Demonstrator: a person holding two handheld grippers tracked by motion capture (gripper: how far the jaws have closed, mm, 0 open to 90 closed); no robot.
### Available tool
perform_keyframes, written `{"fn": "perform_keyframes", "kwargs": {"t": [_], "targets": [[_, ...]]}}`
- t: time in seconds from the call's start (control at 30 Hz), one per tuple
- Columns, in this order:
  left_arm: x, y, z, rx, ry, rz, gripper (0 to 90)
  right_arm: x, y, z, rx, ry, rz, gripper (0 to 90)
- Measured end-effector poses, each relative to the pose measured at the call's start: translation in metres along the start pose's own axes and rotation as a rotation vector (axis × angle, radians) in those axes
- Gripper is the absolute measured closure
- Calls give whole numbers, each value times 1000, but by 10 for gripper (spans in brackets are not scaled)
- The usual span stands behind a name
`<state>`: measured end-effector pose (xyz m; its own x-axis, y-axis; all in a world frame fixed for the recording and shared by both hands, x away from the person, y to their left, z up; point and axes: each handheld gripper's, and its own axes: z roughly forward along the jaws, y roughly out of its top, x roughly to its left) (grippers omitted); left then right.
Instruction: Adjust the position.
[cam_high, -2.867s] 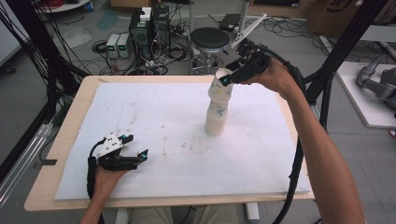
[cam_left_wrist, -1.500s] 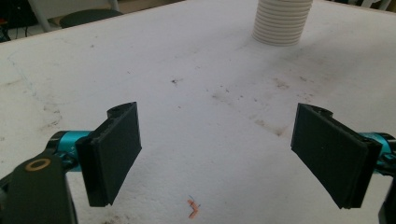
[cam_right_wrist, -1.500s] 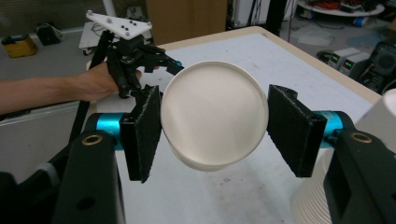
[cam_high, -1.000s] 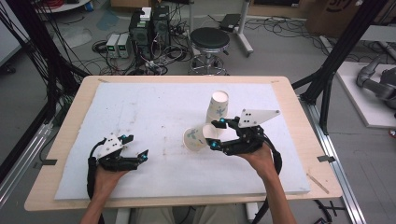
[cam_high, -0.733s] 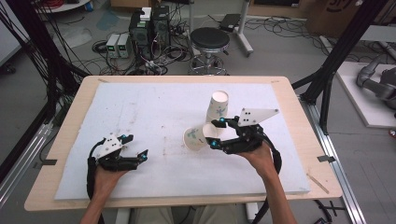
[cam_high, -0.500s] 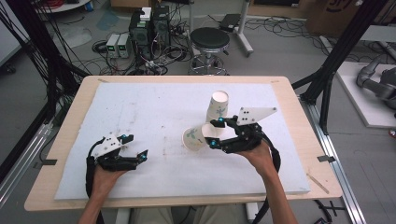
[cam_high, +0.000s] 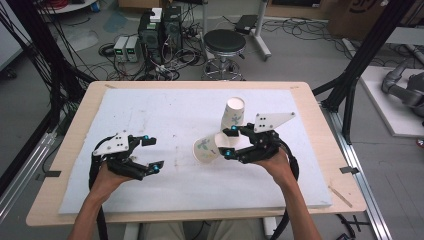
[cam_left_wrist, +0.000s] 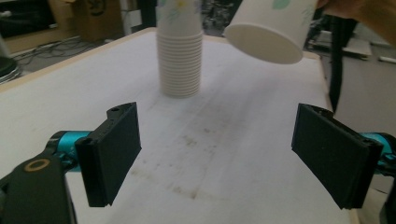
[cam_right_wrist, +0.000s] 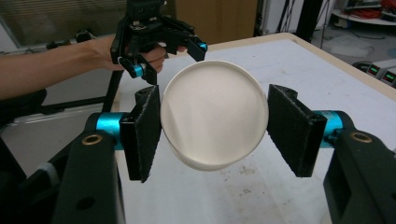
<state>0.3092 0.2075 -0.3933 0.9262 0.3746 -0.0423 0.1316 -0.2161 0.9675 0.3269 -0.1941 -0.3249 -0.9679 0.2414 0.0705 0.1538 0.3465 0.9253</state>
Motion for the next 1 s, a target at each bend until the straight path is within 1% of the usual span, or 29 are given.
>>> {"fn": "perform_keyframes", "kwargs": {"t": [0.03,0.07,0.17,0.23,0.27,0.3,0.33,0.37,0.4,0.43,0.47,0.5,0.57,0.6,0.63,0.73,0.8,0.87,1.0], "targets": [[0,0,0,0,0,0,155,0,0,0,0,0,0,385],[-1,6,4,-11,-43,10,154,0,0,1,-9,19,-3,385],[-2,14,13,-27,-101,23,152,-1,0,3,-16,47,-12,385],[-4,19,20,-28,-126,32,152,-1,0,4,-20,63,-9,385],[-4,19,20,-28,-126,32,151,-1,0,4,-22,69,-8,385],[-6,23,28,-29,-153,38,152,-1,0,5,-25,73,-15,385],[-7,25,32,-30,-170,45,151,0,1,6,-25,80,-14,385],[-7,25,32,-30,-170,45,151,0,1,6,-25,80,-14,385],[-8,27,37,-32,-184,52,151,0,1,6,-24,82,-11,385],[-11,31,47,-32,-212,61,150,1,1,7,-27,91,-12,385],[-11,31,47,-32,-212,61,150,1,1,7,-27,92,-14,385],[-14,36,57,-36,-229,70,150,1,1,7,-28,93,-9,385],[-16,41,65,-45,-248,75,149,1,1,9,-28,95,-16,385],[-16,41,65,-45,-248,75,149,1,1,9,-28,95,-16,385],[-19,46,72,-53,-261,87,149,2,1,10,-25,101,-19,385],[-22,51,83,-48,-284,98,149,3,2,10,-26,103,-14,385],[-23,52,88,-44,-292,100,149,3,2,11,-29,102,-19,385],[-24,52,92,-38,-294,99,149,3,2,11,-30,108,-12,385],[-24,51,96,-19,-297,100,149,2,2,11,-33,109,-17,385]]}}
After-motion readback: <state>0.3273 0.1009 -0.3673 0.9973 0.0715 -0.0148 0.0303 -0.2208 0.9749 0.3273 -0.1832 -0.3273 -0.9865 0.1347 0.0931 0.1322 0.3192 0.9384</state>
